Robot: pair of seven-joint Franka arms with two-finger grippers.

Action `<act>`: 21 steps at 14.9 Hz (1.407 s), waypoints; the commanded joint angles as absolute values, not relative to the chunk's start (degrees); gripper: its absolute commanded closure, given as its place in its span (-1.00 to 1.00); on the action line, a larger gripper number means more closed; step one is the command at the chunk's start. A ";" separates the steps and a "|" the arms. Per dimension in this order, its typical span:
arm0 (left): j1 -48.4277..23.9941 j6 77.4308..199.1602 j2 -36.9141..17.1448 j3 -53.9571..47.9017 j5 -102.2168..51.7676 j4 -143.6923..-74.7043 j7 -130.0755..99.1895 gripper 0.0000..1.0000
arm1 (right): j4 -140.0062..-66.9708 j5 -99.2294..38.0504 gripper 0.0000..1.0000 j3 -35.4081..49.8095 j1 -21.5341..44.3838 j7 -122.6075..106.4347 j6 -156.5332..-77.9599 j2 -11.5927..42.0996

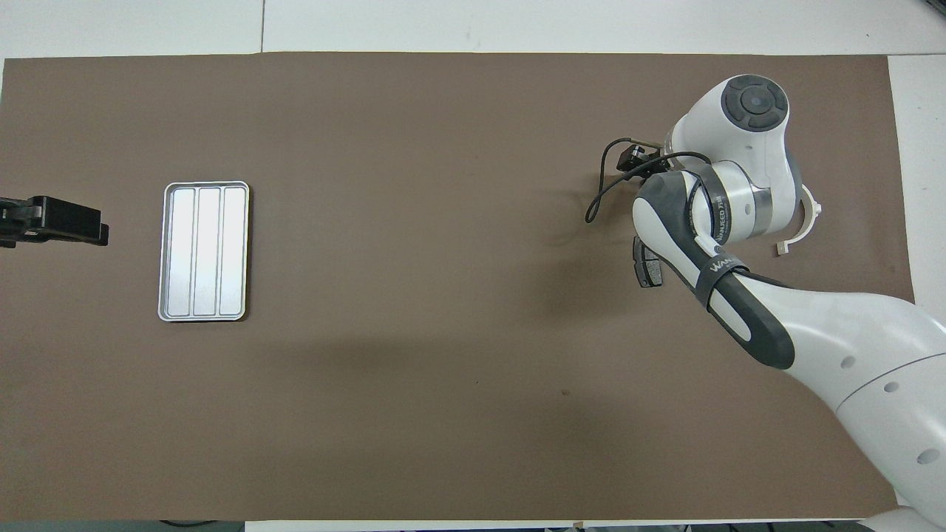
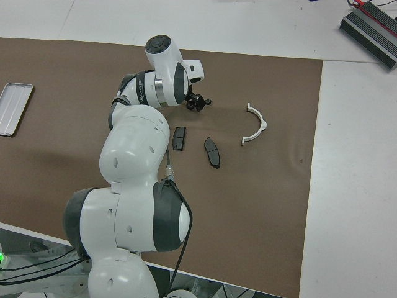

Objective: Pick bearing gear from pile to tray
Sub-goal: 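Grasp the small dark bearing with the right gripper and lift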

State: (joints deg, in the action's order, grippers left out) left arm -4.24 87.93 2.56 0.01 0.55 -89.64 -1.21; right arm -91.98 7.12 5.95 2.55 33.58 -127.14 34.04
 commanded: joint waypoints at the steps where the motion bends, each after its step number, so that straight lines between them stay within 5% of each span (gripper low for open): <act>1: -4.75 87.80 4.48 0.53 0.09 -91.67 -1.14 -1.00 | -92.02 8.61 -0.91 6.33 2.02 35.07 -126.74 34.63; 14: -4.75 87.80 4.48 0.53 0.09 -91.67 -1.14 -1.00 | -90.88 9.94 -0.60 6.42 1.76 34.63 -124.18 34.63; 21: -4.75 87.80 4.48 0.44 0.09 -91.67 -1.14 -1.00 | -91.84 9.40 -0.06 6.42 1.93 35.33 -126.64 34.63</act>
State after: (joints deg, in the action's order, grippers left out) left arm -4.24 87.93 2.56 0.01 0.55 -89.64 -1.21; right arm -91.16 8.66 6.01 2.42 33.66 -124.93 34.39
